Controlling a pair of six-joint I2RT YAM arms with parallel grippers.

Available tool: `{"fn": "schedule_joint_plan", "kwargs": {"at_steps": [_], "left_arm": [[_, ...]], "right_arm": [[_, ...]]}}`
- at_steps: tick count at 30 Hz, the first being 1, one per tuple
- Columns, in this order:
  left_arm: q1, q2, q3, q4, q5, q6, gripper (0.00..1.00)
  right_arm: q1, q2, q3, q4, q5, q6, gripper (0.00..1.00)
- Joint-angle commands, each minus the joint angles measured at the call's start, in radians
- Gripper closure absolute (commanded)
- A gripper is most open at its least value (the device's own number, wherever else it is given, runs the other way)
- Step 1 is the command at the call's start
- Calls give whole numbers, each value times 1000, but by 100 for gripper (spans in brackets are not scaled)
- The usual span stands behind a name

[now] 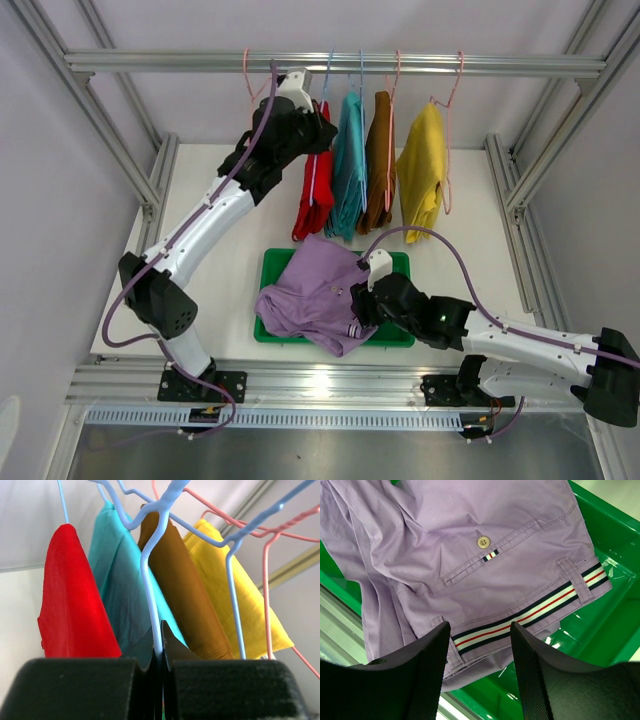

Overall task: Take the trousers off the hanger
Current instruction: Pick up the hanger from the clothesline.

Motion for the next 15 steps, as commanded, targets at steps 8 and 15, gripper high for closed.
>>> {"fn": "schedule_joint_plan", "kwargs": {"at_steps": [8, 15], "left_arm": [[-5, -122, 119, 88, -89, 22, 100], [-6, -182, 148, 4, -163, 76, 100]], "right_arm": [[-4, -3, 36, -1, -7, -9, 44], [-2, 0, 83, 18, -10, -29, 42]]}}
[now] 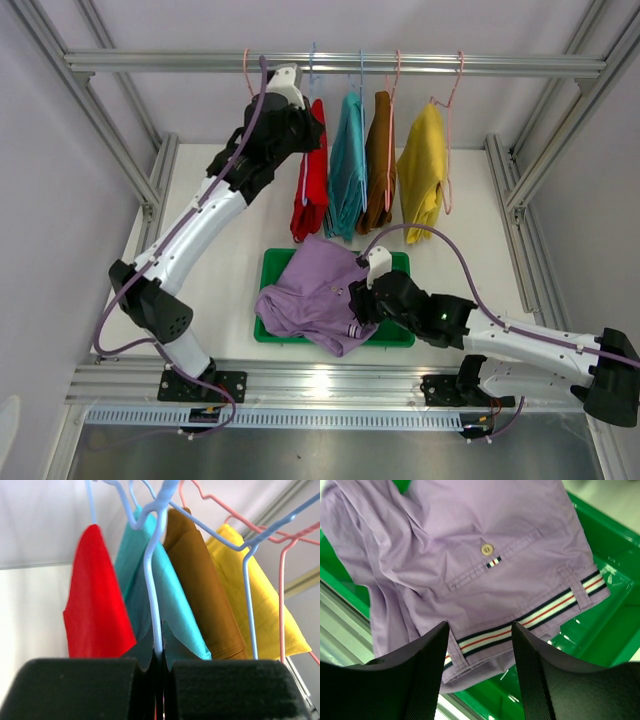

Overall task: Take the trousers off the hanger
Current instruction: Pick up the hanger from the clothesline, then remove the trousers from the hanger.

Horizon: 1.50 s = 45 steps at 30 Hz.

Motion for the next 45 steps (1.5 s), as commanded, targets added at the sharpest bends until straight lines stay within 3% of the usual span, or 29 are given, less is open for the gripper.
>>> {"fn": "schedule_joint_plan", "kwargs": {"at_steps": [1, 14, 26, 45], "left_arm": [[-6, -161, 99, 107, -71, 45, 100], [-22, -296, -36, 93, -112, 84, 100], [-65, -382, -268, 84, -233, 82, 100], [-72, -410, -403, 52, -278, 111, 100]], "right_arm": [[-2, -1, 66, 27, -8, -30, 42], [1, 102, 226, 75, -28, -101, 41], [28, 176, 272, 404, 86, -308, 36], [-7, 479, 424, 632, 155, -470, 32]]}}
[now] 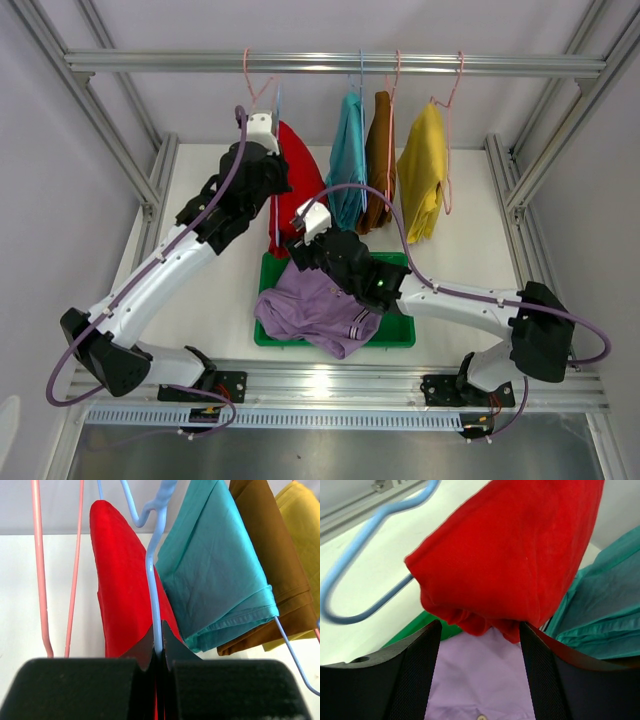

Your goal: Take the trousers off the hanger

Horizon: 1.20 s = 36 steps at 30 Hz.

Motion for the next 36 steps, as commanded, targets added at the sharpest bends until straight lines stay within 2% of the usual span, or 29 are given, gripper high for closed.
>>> {"fn": "schedule_joint_plan", "kwargs": {"at_steps": [1, 11, 15, 22, 26, 31, 36], "left_arm": [[-13, -55, 3, 76, -25, 35, 100], [-13, -63, -20, 84, -14, 53, 100], [-13, -66, -26, 86, -12, 59, 100], [-13, -66, -38, 90, 6, 55, 100], [-13, -69, -38, 87, 12, 53, 100], [-13, -81, -46, 89, 26, 47, 99], [-13, -88, -50, 86, 43, 41, 100]], "right_arm": [[-13, 34, 42, 119, 53, -45, 32], [-23, 140, 45, 306, 158, -142, 32], [-17, 149, 38, 315, 173, -141, 31], [-6, 123, -11, 403, 188, -145, 20], [-15, 153, 7, 418, 176, -156, 18], [-33, 238, 70, 457, 191, -207, 21], [-72, 322, 107, 521, 146, -231, 32]]}}
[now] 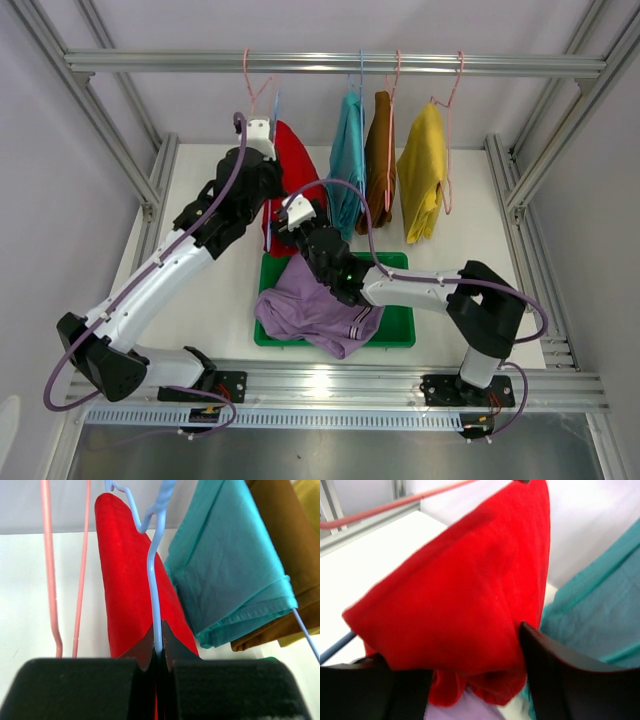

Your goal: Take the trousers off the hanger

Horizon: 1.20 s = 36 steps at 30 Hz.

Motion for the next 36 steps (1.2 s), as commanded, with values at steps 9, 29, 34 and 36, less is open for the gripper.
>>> {"fn": "schedule_joint_plan", "kwargs": {"at_steps": [9, 29, 34, 36], "left_arm": [[-18, -50, 0, 73, 52, 2, 100], [-18, -99, -40, 92, 46, 25, 100], [-18, -93, -46, 83, 61, 14, 100], [-18, -88, -43, 81, 67, 11, 99]], "right_arm": [[-51, 61, 39, 132, -64, 9, 79], [-82, -302, 96, -96, -63, 14, 100], [-83, -385, 107, -168, -63, 6, 100], [-88, -399, 119, -190, -60, -11, 100]]}}
